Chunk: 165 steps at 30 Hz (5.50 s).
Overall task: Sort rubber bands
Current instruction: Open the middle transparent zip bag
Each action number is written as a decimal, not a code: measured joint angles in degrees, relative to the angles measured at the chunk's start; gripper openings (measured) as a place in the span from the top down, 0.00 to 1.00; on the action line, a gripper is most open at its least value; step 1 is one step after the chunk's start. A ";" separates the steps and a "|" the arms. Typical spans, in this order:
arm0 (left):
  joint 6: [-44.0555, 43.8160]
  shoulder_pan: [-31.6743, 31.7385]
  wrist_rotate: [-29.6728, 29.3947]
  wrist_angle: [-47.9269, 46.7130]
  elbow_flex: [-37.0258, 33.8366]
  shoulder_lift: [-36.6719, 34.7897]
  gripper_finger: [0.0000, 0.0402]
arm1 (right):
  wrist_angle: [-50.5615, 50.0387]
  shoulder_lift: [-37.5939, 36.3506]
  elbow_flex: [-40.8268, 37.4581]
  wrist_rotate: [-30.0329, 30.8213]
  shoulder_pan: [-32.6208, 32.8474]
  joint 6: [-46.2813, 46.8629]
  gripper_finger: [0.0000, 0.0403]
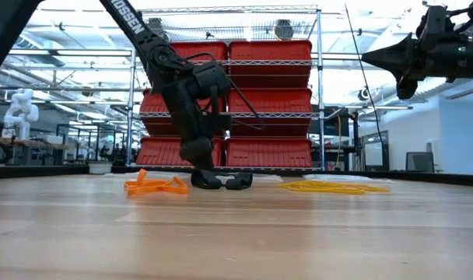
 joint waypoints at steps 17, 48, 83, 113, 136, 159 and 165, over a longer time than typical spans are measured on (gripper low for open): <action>3.69 2.17 -0.50 1.06 -0.28 -1.59 0.71 | 0.04 0.00 0.00 0.26 0.00 -0.39 1.00; 1.79 0.79 4.50 -3.57 -0.28 -9.97 0.99 | 2.20 0.83 0.42 -1.47 -0.02 1.07 1.00; 15.39 1.07 -0.68 -2.90 -1.54 -0.12 0.72 | 4.77 4.83 0.48 -1.18 0.28 0.66 1.00; 4.87 0.29 -0.02 -9.01 0.06 -10.22 1.00 | 4.25 8.31 0.59 -4.58 0.60 2.17 1.00; 18.73 -3.39 -3.98 10.95 -5.02 -5.00 0.67 | 3.87 29.86 9.94 -4.28 2.10 -2.38 1.00; 22.82 -1.99 -2.03 11.34 -4.68 3.06 0.97 | 4.76 30.10 9.94 -4.09 2.08 -2.12 1.00; 22.54 -2.17 -4.09 11.43 -4.35 2.16 0.99 | 4.75 30.09 9.94 -4.07 2.08 -2.04 1.00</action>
